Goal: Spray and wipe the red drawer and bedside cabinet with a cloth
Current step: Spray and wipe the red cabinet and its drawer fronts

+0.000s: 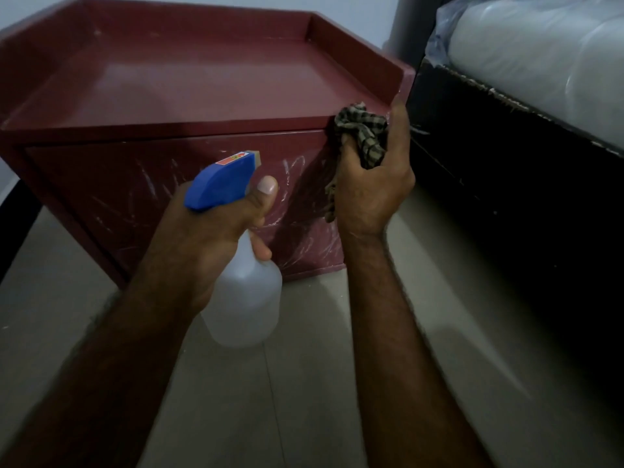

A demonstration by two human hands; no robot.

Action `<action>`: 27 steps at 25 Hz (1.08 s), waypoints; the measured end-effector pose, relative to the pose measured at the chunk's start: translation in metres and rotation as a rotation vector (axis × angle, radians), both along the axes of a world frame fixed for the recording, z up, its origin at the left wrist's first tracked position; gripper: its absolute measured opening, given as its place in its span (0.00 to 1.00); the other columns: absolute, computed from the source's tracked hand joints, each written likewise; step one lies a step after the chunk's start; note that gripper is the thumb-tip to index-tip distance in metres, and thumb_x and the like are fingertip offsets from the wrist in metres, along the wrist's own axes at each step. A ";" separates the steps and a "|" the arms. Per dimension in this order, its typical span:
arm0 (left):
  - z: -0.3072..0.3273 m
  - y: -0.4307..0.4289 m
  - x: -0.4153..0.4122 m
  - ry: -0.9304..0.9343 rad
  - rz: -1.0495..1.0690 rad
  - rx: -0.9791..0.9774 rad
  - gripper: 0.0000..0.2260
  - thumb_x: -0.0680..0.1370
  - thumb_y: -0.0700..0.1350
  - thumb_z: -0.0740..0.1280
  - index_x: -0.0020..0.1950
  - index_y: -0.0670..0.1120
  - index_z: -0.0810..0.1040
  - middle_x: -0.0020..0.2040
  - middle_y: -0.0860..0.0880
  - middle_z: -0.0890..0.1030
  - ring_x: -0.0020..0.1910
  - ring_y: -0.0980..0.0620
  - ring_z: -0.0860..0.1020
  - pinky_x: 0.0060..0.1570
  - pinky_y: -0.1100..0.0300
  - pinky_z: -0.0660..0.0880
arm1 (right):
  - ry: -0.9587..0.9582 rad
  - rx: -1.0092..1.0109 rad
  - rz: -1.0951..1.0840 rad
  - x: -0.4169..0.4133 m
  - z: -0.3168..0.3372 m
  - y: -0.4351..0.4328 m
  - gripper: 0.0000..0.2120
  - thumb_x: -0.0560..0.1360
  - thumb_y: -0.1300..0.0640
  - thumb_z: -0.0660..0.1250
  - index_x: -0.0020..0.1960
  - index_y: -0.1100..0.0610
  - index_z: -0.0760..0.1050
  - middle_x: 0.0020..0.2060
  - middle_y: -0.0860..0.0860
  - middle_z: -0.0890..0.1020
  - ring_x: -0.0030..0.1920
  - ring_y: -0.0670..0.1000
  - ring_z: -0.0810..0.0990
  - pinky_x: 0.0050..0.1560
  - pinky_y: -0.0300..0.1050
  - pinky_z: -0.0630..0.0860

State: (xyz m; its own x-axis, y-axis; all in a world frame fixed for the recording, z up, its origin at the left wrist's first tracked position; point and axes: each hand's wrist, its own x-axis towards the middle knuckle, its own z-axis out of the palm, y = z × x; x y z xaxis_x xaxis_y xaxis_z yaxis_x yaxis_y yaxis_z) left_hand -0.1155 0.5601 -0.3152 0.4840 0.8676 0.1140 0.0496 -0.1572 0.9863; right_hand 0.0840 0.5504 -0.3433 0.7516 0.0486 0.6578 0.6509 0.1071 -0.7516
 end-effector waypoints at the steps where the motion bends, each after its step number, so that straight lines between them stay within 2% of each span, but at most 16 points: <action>1: 0.000 0.000 0.002 -0.001 -0.001 -0.002 0.20 0.72 0.64 0.73 0.61 0.60 0.79 0.44 0.47 0.85 0.33 0.46 0.84 0.46 0.45 0.83 | 0.034 0.012 -0.016 0.005 -0.001 -0.002 0.33 0.72 0.60 0.77 0.75 0.56 0.74 0.51 0.41 0.79 0.50 0.38 0.79 0.55 0.26 0.70; 3: 0.000 -0.001 0.003 -0.004 0.005 -0.005 0.22 0.71 0.64 0.73 0.62 0.57 0.80 0.43 0.49 0.85 0.33 0.47 0.84 0.46 0.47 0.82 | 0.126 0.050 -0.053 0.014 0.001 -0.008 0.32 0.72 0.61 0.77 0.75 0.56 0.74 0.57 0.45 0.83 0.54 0.38 0.80 0.58 0.25 0.70; 4: -0.001 -0.001 0.003 -0.007 0.005 -0.003 0.22 0.72 0.64 0.73 0.63 0.58 0.80 0.42 0.49 0.85 0.33 0.47 0.84 0.48 0.47 0.82 | 0.165 0.068 -0.065 0.017 0.002 -0.011 0.33 0.72 0.61 0.77 0.76 0.56 0.74 0.62 0.48 0.84 0.58 0.40 0.81 0.60 0.26 0.70; 6: -0.001 -0.002 0.004 -0.016 -0.003 -0.003 0.20 0.73 0.62 0.73 0.63 0.59 0.80 0.41 0.49 0.85 0.33 0.47 0.84 0.50 0.46 0.80 | 0.200 0.099 -0.071 0.020 0.007 -0.013 0.33 0.72 0.62 0.77 0.76 0.57 0.74 0.65 0.51 0.83 0.61 0.43 0.81 0.61 0.26 0.70; 9: -0.001 -0.001 0.004 -0.016 -0.013 -0.003 0.21 0.74 0.61 0.73 0.64 0.54 0.80 0.41 0.50 0.84 0.32 0.47 0.83 0.48 0.47 0.81 | 0.133 0.155 -0.091 0.026 0.021 -0.009 0.33 0.71 0.64 0.78 0.74 0.60 0.75 0.65 0.52 0.83 0.59 0.36 0.78 0.59 0.22 0.69; 12: -0.002 -0.002 0.004 -0.003 -0.009 -0.006 0.19 0.73 0.61 0.73 0.61 0.57 0.80 0.41 0.50 0.84 0.32 0.48 0.83 0.45 0.51 0.81 | 0.093 0.164 -0.095 0.035 0.029 -0.007 0.33 0.71 0.65 0.78 0.74 0.62 0.74 0.64 0.53 0.83 0.58 0.31 0.74 0.58 0.21 0.68; 15: -0.001 -0.004 0.006 -0.017 -0.013 -0.006 0.17 0.73 0.61 0.73 0.60 0.58 0.80 0.39 0.52 0.84 0.32 0.47 0.83 0.50 0.45 0.82 | 0.132 0.116 -0.066 0.037 0.017 -0.013 0.33 0.72 0.63 0.78 0.75 0.59 0.73 0.61 0.45 0.81 0.54 0.25 0.75 0.57 0.20 0.67; 19: 0.000 -0.002 0.005 -0.017 -0.037 -0.001 0.24 0.73 0.63 0.73 0.63 0.52 0.80 0.40 0.50 0.84 0.33 0.46 0.83 0.53 0.41 0.81 | 0.164 0.115 -0.072 0.040 0.012 -0.019 0.33 0.72 0.63 0.77 0.75 0.58 0.74 0.61 0.45 0.82 0.56 0.32 0.76 0.57 0.21 0.67; 21: -0.003 -0.003 0.004 -0.009 -0.039 0.014 0.22 0.72 0.63 0.73 0.62 0.55 0.80 0.40 0.49 0.84 0.33 0.47 0.84 0.52 0.42 0.81 | 0.109 0.152 -0.089 0.045 0.027 -0.014 0.33 0.70 0.64 0.78 0.74 0.60 0.75 0.59 0.44 0.81 0.54 0.25 0.74 0.56 0.19 0.66; 24: -0.007 -0.003 0.003 -0.014 -0.020 0.000 0.20 0.71 0.64 0.74 0.59 0.58 0.81 0.41 0.51 0.85 0.32 0.47 0.83 0.50 0.41 0.81 | 0.020 0.169 -0.109 0.051 0.042 -0.007 0.34 0.70 0.64 0.78 0.74 0.61 0.75 0.64 0.51 0.83 0.52 0.17 0.69 0.56 0.18 0.66; 27: -0.009 -0.001 0.002 -0.014 -0.003 -0.003 0.18 0.71 0.65 0.74 0.57 0.60 0.81 0.42 0.50 0.86 0.32 0.47 0.84 0.51 0.40 0.81 | 0.057 0.143 -0.096 0.047 0.031 -0.012 0.32 0.71 0.63 0.78 0.74 0.60 0.75 0.64 0.53 0.83 0.55 0.25 0.74 0.57 0.20 0.68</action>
